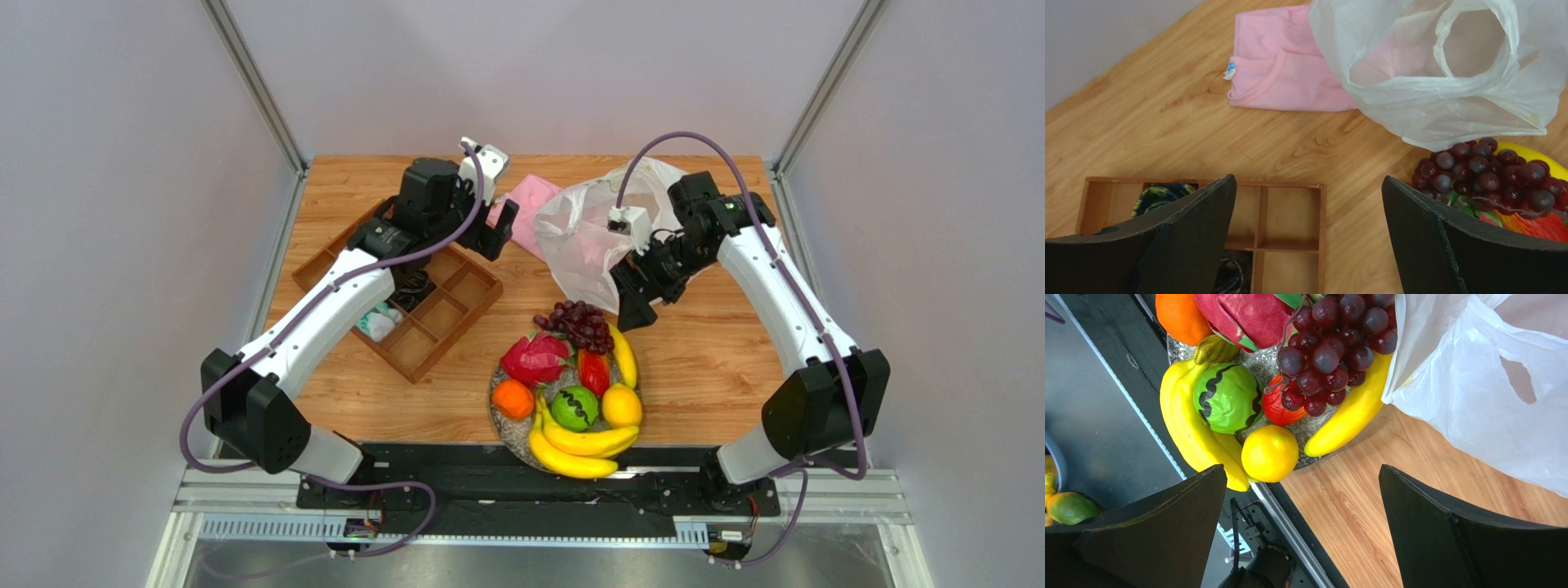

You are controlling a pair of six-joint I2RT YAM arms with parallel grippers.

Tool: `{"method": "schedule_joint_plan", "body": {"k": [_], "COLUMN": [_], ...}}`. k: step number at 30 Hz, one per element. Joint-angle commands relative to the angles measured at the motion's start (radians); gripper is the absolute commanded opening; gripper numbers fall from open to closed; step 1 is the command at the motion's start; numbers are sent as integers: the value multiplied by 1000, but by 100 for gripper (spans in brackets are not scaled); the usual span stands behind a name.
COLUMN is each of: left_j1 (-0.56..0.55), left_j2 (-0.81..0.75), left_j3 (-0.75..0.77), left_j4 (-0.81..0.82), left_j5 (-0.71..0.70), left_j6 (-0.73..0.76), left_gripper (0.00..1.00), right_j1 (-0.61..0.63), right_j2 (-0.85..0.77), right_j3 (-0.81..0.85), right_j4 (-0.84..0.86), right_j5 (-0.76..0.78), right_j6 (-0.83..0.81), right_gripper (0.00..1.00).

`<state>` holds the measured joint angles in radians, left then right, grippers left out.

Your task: Take the fake fruits out of the plastic bag

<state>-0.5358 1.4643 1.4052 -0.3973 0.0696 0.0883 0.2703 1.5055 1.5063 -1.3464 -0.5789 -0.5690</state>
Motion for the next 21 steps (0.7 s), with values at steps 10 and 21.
{"method": "schedule_joint_plan", "body": {"k": [10,21], "left_j1": [-3,-1], "left_j2": [-44,-39], "left_j3": [-81,-74], "left_j4": [9,18], "left_j5": [183,165], "left_j6": [-116,-94], "left_gripper": [96,96], "right_j1": [47,188], "right_j2": [252,337], "right_j3": [129,114], "right_j4": [-7,21], "right_j5": [-102,91], "right_j6": [46,34], "right_gripper": [100,96]}}
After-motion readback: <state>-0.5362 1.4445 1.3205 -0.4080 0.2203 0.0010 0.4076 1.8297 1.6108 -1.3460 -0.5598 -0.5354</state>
